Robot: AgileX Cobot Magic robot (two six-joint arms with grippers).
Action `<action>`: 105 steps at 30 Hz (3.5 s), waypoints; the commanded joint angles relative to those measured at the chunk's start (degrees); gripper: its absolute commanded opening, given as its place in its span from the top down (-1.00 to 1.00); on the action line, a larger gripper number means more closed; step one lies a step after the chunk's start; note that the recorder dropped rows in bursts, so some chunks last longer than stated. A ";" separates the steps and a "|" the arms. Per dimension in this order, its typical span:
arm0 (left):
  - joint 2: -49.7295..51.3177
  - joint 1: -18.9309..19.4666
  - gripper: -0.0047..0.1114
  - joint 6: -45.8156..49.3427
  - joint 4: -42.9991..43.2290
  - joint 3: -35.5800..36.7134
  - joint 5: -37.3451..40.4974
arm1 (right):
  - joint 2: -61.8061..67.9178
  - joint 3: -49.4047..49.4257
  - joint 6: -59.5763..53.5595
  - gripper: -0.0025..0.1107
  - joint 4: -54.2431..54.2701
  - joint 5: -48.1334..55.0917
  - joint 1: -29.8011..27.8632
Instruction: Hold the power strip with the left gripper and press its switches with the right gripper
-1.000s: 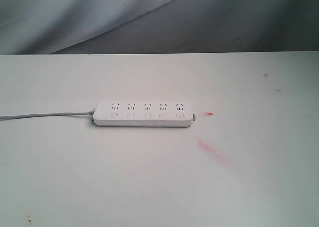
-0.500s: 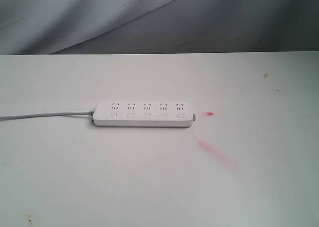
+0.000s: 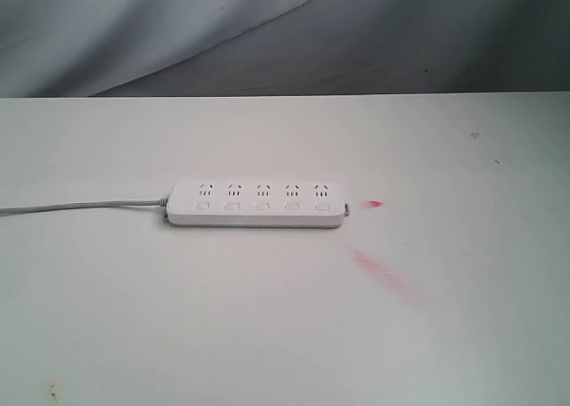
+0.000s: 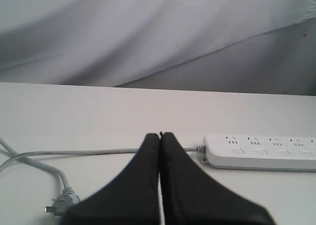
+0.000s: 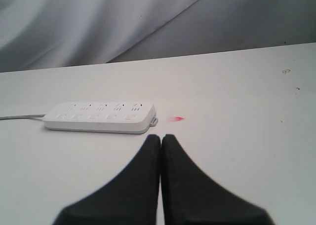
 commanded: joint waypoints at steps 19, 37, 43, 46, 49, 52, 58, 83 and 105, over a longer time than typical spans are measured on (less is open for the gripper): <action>-0.22 0.13 0.92 -0.83 0.19 0.27 0.12 | -0.21 0.34 -0.11 0.96 -0.10 -0.63 -0.15; -0.22 0.13 0.92 -0.69 0.19 0.27 -0.01 | -6.47 0.34 -0.11 0.96 -0.11 -0.57 -24.80; -0.22 0.13 0.92 -0.69 0.19 0.27 -0.01 | -6.47 0.34 -0.11 0.96 -0.11 -0.54 -27.12; -0.22 0.13 0.92 -0.69 0.19 0.27 -0.01 | -6.47 0.34 -0.11 0.96 -0.11 -0.54 -28.35; -0.22 0.13 0.92 -0.69 0.19 0.27 -0.01 | -6.47 0.34 -0.11 0.96 -0.11 -0.41 -28.36; -0.22 0.13 0.92 -0.69 0.19 0.27 -0.01 | -6.47 0.34 -0.11 0.96 -0.11 -0.41 -28.36; -0.22 0.13 0.92 -0.69 0.19 0.27 -0.01 | -6.47 0.34 -0.42 0.96 -0.11 0.46 -28.36; -0.22 0.13 0.92 -0.69 0.19 0.27 -0.01 | -6.47 1.47 -71.80 0.96 51.86 -11.23 -28.36; -0.22 0.13 0.92 -0.69 0.19 0.27 -0.01 | -6.47 1.47 -75.93 0.96 61.22 -12.96 -28.36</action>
